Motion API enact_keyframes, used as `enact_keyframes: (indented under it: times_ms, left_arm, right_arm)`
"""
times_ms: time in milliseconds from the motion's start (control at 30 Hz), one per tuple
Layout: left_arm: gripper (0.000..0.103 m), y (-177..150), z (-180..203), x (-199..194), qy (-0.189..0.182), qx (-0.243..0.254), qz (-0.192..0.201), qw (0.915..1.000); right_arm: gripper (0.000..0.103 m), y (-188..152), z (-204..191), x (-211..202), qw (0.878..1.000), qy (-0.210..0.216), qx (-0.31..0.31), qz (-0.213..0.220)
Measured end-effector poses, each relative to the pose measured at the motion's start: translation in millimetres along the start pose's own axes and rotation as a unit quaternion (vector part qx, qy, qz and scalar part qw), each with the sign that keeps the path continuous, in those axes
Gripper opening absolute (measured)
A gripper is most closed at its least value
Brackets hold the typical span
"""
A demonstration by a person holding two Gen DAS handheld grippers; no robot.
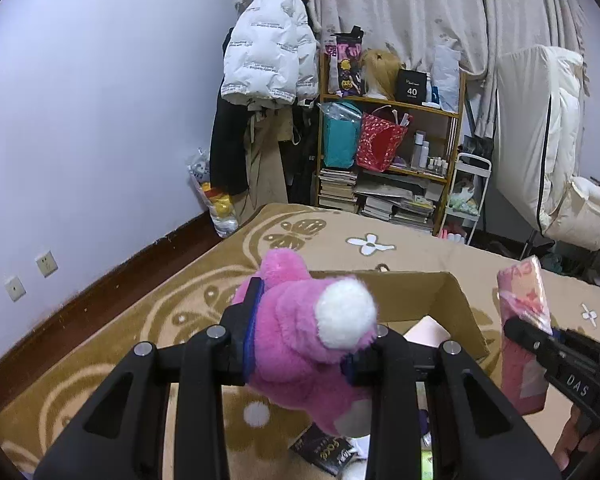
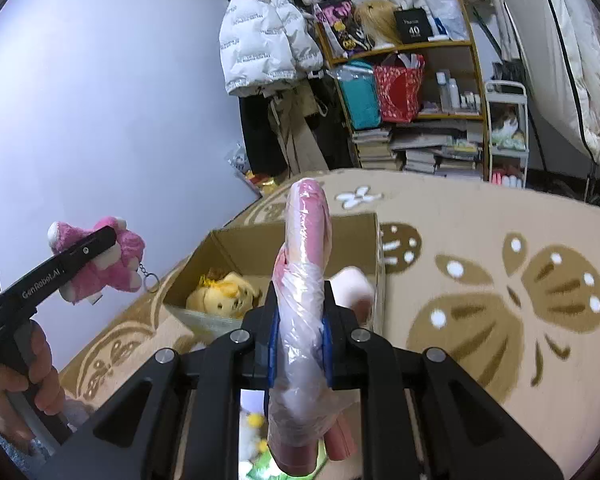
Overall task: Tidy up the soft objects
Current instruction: 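Lift the pink plush and wrapped item and carry both over the box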
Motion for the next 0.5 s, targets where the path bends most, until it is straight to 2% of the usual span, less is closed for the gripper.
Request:
enact_keyframes:
  times_ms: [500]
  left_arm:
    - [0.031, 23, 13, 33, 0.001, 0.024, 0.015, 0.9996]
  right_arm:
    - [0.018, 40, 9, 27, 0.999, -0.007, -0.015, 0.036]
Point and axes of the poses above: each gripper's, at about its wrist camera, not at the fingertips, and x roughly the way its jaws point, z to its right, y to its top, the point moved 6 cm from there along x, roughly the way its jaws point, and after that the axes turned 1 degree about -x, right-handed, at the moved point
